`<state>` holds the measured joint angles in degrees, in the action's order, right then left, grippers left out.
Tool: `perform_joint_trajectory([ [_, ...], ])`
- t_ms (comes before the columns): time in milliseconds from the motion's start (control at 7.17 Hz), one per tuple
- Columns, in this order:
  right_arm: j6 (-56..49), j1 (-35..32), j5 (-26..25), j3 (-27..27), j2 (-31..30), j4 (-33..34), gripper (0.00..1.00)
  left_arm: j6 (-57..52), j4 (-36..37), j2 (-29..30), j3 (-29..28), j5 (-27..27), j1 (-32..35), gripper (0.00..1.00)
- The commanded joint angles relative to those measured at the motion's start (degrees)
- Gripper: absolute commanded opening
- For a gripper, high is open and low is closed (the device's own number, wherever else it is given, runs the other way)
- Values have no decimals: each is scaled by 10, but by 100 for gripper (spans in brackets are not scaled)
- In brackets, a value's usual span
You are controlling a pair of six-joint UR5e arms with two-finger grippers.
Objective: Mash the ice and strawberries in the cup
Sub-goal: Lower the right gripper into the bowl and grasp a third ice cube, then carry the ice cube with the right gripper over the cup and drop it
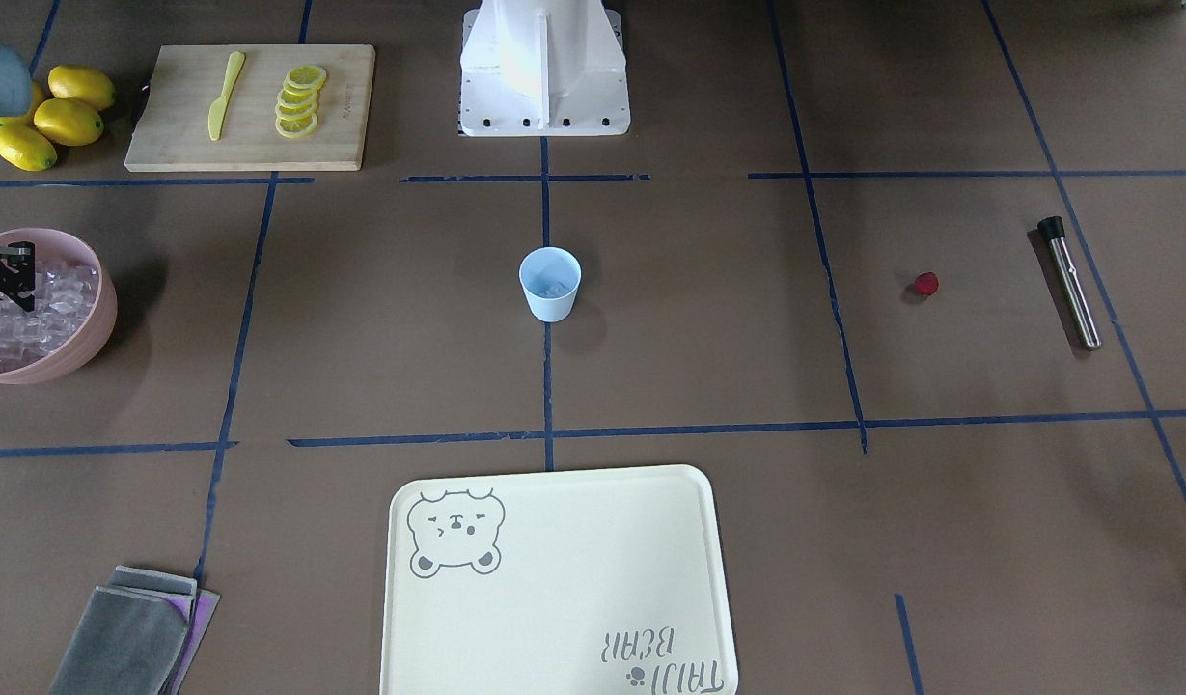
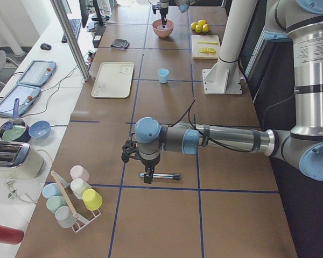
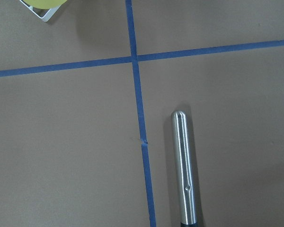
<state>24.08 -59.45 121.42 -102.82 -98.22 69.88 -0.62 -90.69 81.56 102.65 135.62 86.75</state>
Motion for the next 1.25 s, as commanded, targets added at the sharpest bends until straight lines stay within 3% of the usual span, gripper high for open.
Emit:
perform_joint_trajectory([
  [0,0,-2,1,-18,0,1,13,0,0,0,0,0,0,100],
  [418,1,-40,19,-68,10,37,13,0,1,0,0,0,0,100],
  [697,58,-27,19,-115,113,166,13,0,1,0,0,0,0,100],
  [976,238,75,-13,-118,214,174,13,0,0,0,0,0,0,100],
  [1115,324,144,-58,-114,265,188,13,0,1,0,0,0,0,100],
])
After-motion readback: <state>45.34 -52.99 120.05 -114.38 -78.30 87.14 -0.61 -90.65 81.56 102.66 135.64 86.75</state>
